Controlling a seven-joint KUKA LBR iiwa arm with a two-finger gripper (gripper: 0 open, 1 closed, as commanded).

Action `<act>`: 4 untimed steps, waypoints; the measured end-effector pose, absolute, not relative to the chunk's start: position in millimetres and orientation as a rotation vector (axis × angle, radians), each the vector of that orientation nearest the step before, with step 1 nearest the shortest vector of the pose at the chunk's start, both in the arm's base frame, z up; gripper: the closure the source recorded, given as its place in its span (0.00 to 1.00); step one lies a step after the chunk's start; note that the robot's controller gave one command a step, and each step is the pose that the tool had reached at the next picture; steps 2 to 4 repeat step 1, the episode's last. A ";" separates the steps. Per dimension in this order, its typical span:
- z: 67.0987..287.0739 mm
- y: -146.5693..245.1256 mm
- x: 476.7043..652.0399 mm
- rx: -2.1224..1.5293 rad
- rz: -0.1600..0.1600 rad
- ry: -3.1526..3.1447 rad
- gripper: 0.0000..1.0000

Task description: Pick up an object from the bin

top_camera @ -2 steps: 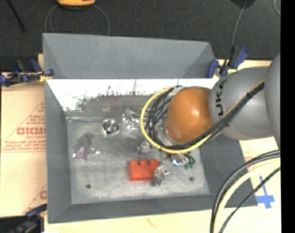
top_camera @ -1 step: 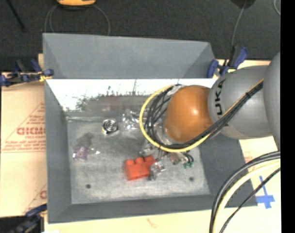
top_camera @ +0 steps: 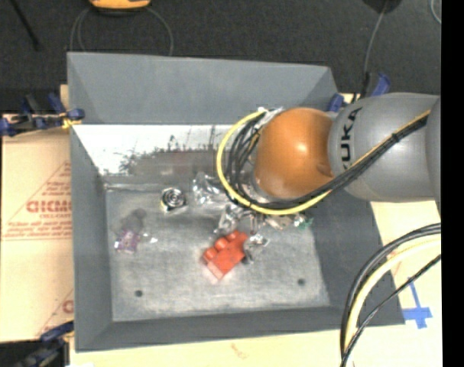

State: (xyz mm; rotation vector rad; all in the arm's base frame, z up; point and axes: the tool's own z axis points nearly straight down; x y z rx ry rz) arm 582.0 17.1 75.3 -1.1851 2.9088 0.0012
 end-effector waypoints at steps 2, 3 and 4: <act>247.9 -3.6 564.6 -1.443 -0.008 2.779 1.00; 247.9 -3.6 564.6 -1.443 -0.008 2.779 1.00; 247.9 -3.6 564.6 -1.443 -0.008 2.779 1.00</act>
Offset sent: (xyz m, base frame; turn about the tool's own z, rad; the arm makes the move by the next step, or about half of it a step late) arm -0.0196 -0.0193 0.1674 -0.1875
